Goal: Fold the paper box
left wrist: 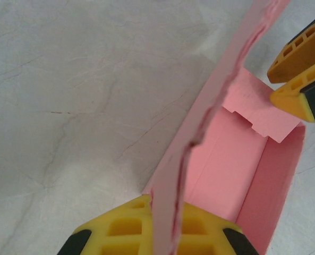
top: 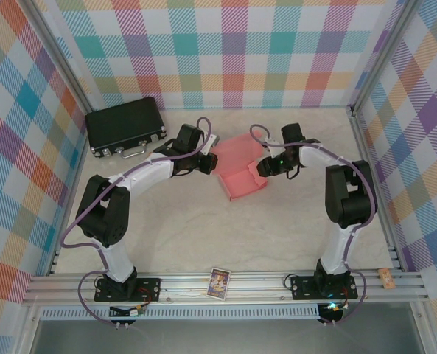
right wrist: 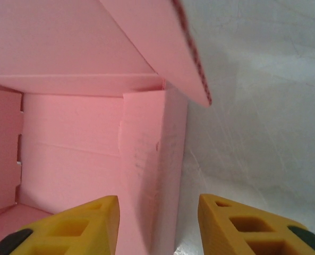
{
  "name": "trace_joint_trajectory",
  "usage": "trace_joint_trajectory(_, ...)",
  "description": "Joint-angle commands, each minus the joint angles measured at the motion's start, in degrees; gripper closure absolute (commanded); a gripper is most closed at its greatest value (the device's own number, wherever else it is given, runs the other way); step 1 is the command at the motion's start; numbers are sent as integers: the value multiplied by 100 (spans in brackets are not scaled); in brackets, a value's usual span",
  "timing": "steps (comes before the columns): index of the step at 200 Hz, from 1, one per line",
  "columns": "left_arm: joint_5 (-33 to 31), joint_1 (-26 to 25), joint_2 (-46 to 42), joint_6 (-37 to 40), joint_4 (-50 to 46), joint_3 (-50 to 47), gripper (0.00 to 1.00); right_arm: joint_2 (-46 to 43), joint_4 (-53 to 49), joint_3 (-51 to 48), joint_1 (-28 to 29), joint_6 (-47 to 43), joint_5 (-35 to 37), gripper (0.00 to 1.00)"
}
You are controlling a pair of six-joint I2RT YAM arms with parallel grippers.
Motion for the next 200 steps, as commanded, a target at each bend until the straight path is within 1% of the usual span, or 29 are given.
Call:
trace_joint_trajectory(1, 166, 61, 121, 76, 65, 118, 100, 83, -267, 120, 14, -167, -29, 58)
trace_joint_trajectory(35, 189, 72, 161, 68, 83, 149, 100, 68, -252, 60, 17, -150, 20, 68)
trace_joint_trajectory(62, 206, 73, 183, 63, 92, 152, 100, 109, -297, 71, 21, -150, -21, 72)
trace_joint_trajectory(98, 202, 81, 218, 28, 101, 158, 100, 125, -346, 8, 68, -158, 186, 74)
trace_joint_trajectory(120, 189, 81, 251, 9, 101, 173, 100, 67, -329, -77, 145, -158, 486, 75)
trace_joint_trajectory(167, 229, 81, 315, -27, 101, 211, 100, -68, -125, -264, 429, -78, 1301, 81)
trace_joint_trajectory(184, 220, 82, 332, -33, 101, 219, 100, -110, -51, -323, 531, -17, 1629, 84)
trace_joint_trajectory(200, 236, 81, 341, -34, 116, 219, 100, -140, 35, -368, 633, 43, 1965, 88)
